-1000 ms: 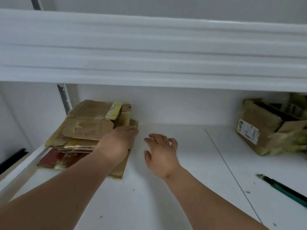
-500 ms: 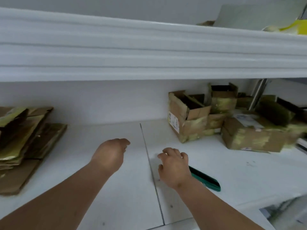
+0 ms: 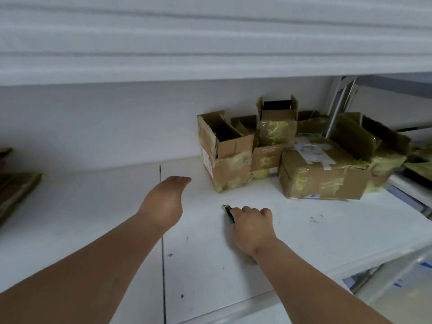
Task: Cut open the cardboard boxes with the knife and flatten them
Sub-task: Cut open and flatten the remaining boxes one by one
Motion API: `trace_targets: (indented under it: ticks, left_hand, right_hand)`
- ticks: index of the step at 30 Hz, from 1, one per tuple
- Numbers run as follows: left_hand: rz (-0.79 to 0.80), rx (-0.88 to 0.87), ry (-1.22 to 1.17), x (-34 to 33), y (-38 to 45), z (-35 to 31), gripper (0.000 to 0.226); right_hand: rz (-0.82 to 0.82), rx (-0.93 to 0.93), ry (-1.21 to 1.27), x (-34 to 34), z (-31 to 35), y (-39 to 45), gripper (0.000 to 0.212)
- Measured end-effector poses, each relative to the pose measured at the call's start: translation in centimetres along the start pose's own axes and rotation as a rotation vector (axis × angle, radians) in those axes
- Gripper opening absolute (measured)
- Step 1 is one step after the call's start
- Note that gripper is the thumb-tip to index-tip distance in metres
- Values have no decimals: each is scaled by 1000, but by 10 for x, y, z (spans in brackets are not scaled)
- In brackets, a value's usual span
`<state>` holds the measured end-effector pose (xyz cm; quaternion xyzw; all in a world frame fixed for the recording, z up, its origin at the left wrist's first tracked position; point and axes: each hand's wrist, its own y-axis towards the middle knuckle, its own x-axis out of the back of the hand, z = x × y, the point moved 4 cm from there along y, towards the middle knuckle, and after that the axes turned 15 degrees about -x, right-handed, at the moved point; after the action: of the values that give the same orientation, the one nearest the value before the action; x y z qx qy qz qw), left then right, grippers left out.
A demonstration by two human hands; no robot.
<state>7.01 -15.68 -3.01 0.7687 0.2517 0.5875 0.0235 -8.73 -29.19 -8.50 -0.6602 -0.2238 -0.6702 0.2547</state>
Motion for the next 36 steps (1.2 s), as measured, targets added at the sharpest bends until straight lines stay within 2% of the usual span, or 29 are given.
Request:
trace_targets:
  ticks: [4, 8, 12, 16, 21, 25, 33, 36]
  left_hand:
    - [17, 24, 24, 5, 36, -11, 74]
    - [-65, -42, 43, 9, 64, -32, 65]
    - [-160, -135, 89, 8, 86, -48, 73]
    - [-156, -159, 117, 3, 107, -56, 69]
    - [-172, -49, 157, -1, 123, -56, 36]
    - [-153, 78, 153, 0, 122, -53, 20]
    - [-435, 305, -52, 22, 66, -53, 20]
    - [-545, 383, -320, 34, 38, -46, 11]
  right_hand:
    - [-10, -76, -36, 5, -17, 17, 39]
    - [-51, -190, -41, 6, -38, 33, 36]
    - [-68, -205, -34, 2, -46, 44, 41]
    - [-87, -197, -50, 12, -63, 59, 42]
    - [-20, -87, 13, 19, -76, 72, 40]
    - [-20, -11, 125, 22, -80, 76, 41]
    - [-20, 52, 376, 27, -64, 73, 56]
    - [48, 6, 590, 26, -52, 71, 77]
